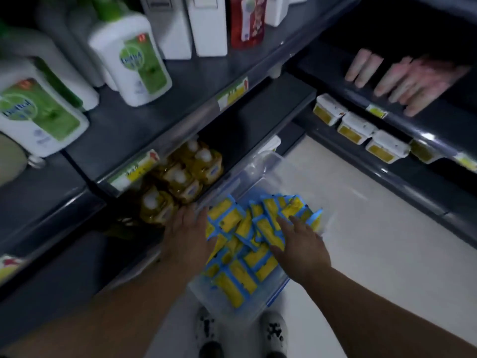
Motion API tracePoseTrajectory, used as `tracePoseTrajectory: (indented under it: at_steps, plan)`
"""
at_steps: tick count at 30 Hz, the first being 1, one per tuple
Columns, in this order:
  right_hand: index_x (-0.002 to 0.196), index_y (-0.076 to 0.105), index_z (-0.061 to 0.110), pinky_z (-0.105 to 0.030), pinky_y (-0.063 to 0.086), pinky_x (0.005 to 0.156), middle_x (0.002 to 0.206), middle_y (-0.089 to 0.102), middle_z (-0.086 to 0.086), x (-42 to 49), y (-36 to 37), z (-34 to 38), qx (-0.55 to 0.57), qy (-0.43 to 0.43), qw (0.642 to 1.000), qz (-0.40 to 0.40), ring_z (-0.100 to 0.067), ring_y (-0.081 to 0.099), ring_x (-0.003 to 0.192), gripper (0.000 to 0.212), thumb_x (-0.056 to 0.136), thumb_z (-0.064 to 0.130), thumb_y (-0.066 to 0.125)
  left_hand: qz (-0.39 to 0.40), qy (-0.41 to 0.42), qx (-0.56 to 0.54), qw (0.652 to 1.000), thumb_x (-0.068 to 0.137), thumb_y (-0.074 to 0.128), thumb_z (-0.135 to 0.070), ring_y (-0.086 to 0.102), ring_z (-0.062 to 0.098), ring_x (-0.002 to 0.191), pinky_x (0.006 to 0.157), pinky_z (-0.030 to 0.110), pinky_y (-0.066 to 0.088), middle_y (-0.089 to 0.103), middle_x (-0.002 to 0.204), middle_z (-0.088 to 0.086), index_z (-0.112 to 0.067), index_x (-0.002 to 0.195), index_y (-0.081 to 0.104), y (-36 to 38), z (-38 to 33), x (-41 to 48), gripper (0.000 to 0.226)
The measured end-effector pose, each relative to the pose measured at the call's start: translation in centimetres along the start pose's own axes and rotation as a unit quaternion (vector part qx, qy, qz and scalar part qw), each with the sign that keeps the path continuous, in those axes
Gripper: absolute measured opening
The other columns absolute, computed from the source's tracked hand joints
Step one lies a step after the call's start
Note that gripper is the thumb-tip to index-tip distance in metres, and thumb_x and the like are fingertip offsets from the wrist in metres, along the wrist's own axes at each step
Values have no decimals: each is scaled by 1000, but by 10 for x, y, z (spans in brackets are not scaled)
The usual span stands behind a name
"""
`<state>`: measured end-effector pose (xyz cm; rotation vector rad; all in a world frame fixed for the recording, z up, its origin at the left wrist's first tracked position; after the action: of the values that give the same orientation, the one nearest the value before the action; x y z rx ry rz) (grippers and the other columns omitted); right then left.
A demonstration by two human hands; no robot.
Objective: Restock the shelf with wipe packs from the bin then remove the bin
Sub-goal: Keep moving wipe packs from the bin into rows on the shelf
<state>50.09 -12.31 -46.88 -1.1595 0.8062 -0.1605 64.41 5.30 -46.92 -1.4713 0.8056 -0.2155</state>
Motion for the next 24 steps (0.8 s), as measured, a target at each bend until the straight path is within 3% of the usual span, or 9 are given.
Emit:
tracePoseTrajectory:
  at_steps: [7,12,15,24]
  plan:
    - [151,21,33,-36,24,113,160,13,-1,50,66,-1,-12,-54,997,49,-24,21,143,61,96,43,46,110,-14,-3,994,97,43,-46,-6,28,147,119,41,9,-10,160,3,-28,153,-1,88,4,11,73]
    - [151,20,30,-41,28,111,159,15,-6,81,85,-9,-34,-56,997,50,-30,22,142,63,95,33,49,109,-1,5,994,99,39,-44,-11,30,146,119,44,8,-19,159,3,-30,152,-8,116,-6,30,72]
    - [151,16,30,-45,19,116,161,7,-6,95,91,-11,-46,-45,997,42,-31,10,147,66,95,28,49,106,-4,32,994,100,36,-45,-13,33,145,117,51,6,-22,158,4,-29,151,-12,127,-9,38,72]
    - [152,5,34,-53,12,118,162,-11,-3,122,92,-24,-51,21,998,29,-35,-6,147,63,98,22,36,130,25,44,990,96,51,-20,-10,35,146,115,52,19,-23,157,3,-32,151,-8,131,-18,51,82]
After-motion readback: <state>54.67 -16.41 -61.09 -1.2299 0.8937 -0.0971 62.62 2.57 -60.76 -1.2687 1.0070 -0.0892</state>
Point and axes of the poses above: each hand's wrist, its own x-axis towards the middle knuckle, its own y-axis out of the palm, z = x × y, the point moved 3 cm from there along x, towards the middle knuckle
